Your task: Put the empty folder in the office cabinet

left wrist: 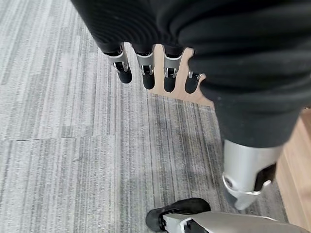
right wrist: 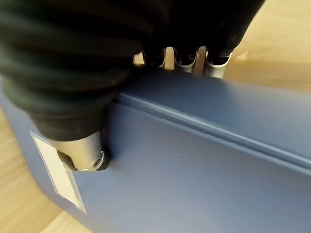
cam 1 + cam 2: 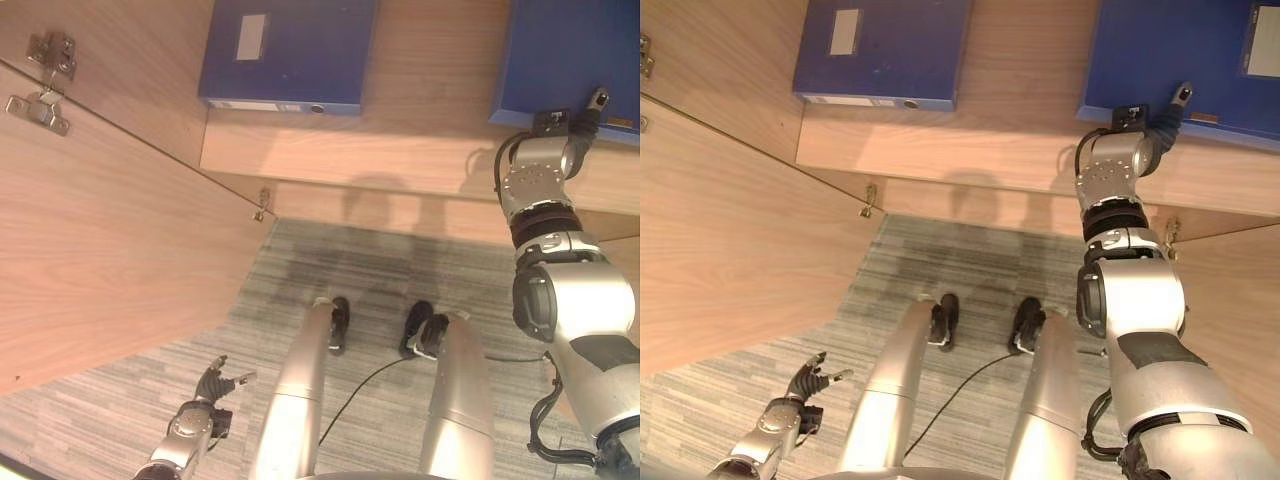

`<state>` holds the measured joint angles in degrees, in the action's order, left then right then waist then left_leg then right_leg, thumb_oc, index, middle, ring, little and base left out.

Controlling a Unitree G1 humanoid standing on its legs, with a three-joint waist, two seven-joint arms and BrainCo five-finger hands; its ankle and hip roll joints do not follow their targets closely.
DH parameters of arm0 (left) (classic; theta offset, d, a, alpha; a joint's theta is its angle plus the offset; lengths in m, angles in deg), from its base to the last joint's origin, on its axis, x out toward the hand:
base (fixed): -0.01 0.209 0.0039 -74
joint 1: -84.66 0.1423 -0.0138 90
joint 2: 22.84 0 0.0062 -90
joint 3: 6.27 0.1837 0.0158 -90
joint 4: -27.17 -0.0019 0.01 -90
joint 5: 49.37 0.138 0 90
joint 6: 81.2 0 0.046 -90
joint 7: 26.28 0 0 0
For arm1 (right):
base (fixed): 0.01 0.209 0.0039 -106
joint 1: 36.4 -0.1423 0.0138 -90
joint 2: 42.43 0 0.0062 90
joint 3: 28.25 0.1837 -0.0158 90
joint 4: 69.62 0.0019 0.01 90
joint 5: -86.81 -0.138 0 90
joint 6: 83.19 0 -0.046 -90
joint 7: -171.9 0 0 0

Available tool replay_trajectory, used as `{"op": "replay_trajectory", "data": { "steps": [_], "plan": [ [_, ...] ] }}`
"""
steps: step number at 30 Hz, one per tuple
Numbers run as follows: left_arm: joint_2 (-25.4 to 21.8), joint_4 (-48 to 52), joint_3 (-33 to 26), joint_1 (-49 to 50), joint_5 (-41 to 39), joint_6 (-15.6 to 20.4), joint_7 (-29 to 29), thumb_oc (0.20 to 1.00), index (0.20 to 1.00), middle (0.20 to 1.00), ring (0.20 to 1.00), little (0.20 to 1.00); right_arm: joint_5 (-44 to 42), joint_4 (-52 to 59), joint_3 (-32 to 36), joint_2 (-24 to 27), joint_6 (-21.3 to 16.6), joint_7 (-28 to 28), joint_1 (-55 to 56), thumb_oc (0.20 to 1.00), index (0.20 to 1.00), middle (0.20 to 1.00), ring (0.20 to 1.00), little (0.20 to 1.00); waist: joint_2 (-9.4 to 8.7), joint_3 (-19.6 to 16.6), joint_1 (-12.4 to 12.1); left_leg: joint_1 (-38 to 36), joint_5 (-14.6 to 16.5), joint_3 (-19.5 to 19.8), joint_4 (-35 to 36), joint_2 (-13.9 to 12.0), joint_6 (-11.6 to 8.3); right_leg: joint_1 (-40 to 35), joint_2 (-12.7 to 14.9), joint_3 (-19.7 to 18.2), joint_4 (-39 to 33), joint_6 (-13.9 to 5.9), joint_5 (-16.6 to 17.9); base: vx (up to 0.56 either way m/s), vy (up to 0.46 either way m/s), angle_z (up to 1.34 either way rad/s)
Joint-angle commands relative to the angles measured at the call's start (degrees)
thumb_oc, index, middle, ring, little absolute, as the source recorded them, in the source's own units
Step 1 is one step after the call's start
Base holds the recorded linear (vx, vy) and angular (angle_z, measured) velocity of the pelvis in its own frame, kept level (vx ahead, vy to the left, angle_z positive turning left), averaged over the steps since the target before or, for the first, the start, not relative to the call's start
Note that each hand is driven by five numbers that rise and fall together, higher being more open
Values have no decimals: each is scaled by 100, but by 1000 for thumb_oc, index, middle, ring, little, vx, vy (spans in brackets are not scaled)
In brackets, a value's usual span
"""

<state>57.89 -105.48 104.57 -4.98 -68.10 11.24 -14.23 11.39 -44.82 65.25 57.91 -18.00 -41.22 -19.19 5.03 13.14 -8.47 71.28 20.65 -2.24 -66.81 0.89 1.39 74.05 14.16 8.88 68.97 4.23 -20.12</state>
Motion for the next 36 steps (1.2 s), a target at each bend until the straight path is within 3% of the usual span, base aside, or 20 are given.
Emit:
{"op": "replay_trajectory", "data": {
  "steps": [1, 7, 8, 9, 11, 13, 14, 16, 20, 25, 26, 29, 30, 33, 36],
  "plan": [
    [-351, -195, 33, 65, 166, 27, 113, 1000, 1000, 1000, 1000, 1000, 1, -32, -183, 258, 92, 193, -272, 200, 200, 200, 200, 200, -5, 254, -112, -61, 209, 131, 352, 76, 197, -499, 22, -91, -32, -146, -676, 0, 0, 0],
    [-358, -331, 32, -19, 179, 60, 97, 1000, 1000, 1000, 1000, 1000, 91, 14, -500, 332, 183, 432, -401, 200, 200, 200, 200, 200, -14, 270, -140, -55, 201, 89, 347, 54, 203, -487, 38, -95, -23, -159, -669, 0, 0, 0],
    [-364, -335, 0, -39, 175, 76, 77, 1000, 1000, 1000, 1000, 1000, 98, 132, -574, 323, 184, 558, -365, 900, 900, 900, 900, 900, -29, 278, -143, -51, 200, 93, 344, 54, 207, -491, 39, -96, -27, -158, -667, 0, 0, 0],
    [-361, -339, -1, -37, 175, 79, 74, 1000, 1000, 1000, 1000, 1000, 93, 136, -576, 321, 182, 567, -357, 1000, 1000, 1000, 1000, 1000, -26, 277, -139, -52, 200, 94, 344, 54, 207, -493, 39, -95, -27, -158, -667, 0, 0, 0],
    [-344, -346, -18, -42, 136, 101, 48, 1000, 1000, 1000, 1000, 1000, 115, 208, -710, 353, 244, 754, -284, 1000, 1000, 1000, 1000, 1000, -39, 289, -139, -52, 196, 105, 332, 56, 210, -494, 38, -111, -8, -154, -680, 0, 0, 0],
    [-355, -395, -79, -25, 131, 125, -18, 1000, 1000, 1000, 1000, 1000, 463, -28, -1128, 519, 710, 954, -244, 1000, 1000, 1000, 1000, 1000, -83, 304, -145, -72, 178, 97, 341, 43, 208, -509, 55, -113, -12, -148, -658, 0, 0, 0],
    [-351, -396, -80, -27, 131, 126, -18, 1000, 1000, 1000, 1000, 1000, 459, -37, -1134, 522, 712, 960, -253, 1000, 1000, 1000, 1000, 1000, -79, 307, -143, -74, 177, 97, 342, 43, 208, -511, 55, -113, -13, -148, -657, 0, 0, 0],
    [-397, -656, -118, -117, 185, 121, -108, 1000, 1000, 1000, 1000, 1000, 1159, -427, -1834, 618, 1541, 1257, -226, 1000, 1000, 1000, 1000, 1000, -165, 329, -111, -107, 156, 78, 391, 13, 205, -545, 53, -97, -77, -122, -640, 0, 0, 0],
    [-331, -778, -68, -168, 192, 114, -150, 1000, 1000, 1000, 1000, 1000, 1135, -642, -1947, 463, 1697, 1504, -105, 1000, 1000, 1000, 1000, 1000, -199, 337, -99, -196, 130, 95, 455, -5, 198, -643, 37, -83, -180, -121, -589, 0, 0, 0],
    [-457, -474, -14, -190, 250, 145, -432, 1000, 1000, 1000, 1000, 1000, 1606, -958, -2098, 136, 2257, 2152, 409, 1000, 1000, 1000, 1000, 1000, -146, 401, -163, -609, -4, 35, 856, -35, 142, -1035, 84, -32, -589, -162, -462, -40, -25, -2],
    [-519, -374, -19, -183, 304, 170, -539, 1000, 1000, 1000, 1000, 1000, 2448, -1096, -2466, 200, 2563, 2410, 508, 1000, 1000, 1000, 1000, 1000, -142, 421, -176, -721, -93, 14, 1047, -49, 115, -1150, 88, -10, -786, -187, -377, -73, -31, -2],
    [-605, -343, -25, -162, 402, 207, -673, 1000, 1000, 1000, 1000, 1000, 4379, -1446, -3242, 407, 2987, 2821, 528, 1000, 1000, 1000, 1000, 1000, -149, 446, -165, -875, -264, 7, 1369, -50, 67, -1322, 94, 56, -1129, -247, -202, -64, -24, -3],
    [-604, -343, -25, -162, 403, 207, -673, 1000, 1000, 1000, 1000, 1000, 4379, -1448, -3243, 407, 2986, 2822, 526, 1000, 1000, 1000, 1000, 1000, -146, 449, -164, -879, -265, 9, 1371, -50, 67, -1328, 94, 58, -1132, -247, -201, -43, -7, -1],
    [-660, -354, -104, -110, 571, 191, -756, 1000, 1000, 1000, 1000, 1000, 6244, -1398, -4069, 693, 3157, 3115, 632, 1000, 1000, 1000, 1000, 1000, -178, 428, -138, -1119, -493, 22, 1925, -20, 35, -1514, 61, 139, -1576, -380, 18, -42, -25, -1],
    [-653, -385, -190, -48, 742, 192, -838, 1000, 1000, 1000, 1000, 1000, 6770, -1190, -4329, 914, 3122, 3377, 763, 1000, 1000, 1000, 1000, 1000, -188, 436, -106, -1323, -682, 61, 2333, 0, -7, -1702, 33, 208, -1909, -459, 197, -45, -39, 1]
  ]
}}
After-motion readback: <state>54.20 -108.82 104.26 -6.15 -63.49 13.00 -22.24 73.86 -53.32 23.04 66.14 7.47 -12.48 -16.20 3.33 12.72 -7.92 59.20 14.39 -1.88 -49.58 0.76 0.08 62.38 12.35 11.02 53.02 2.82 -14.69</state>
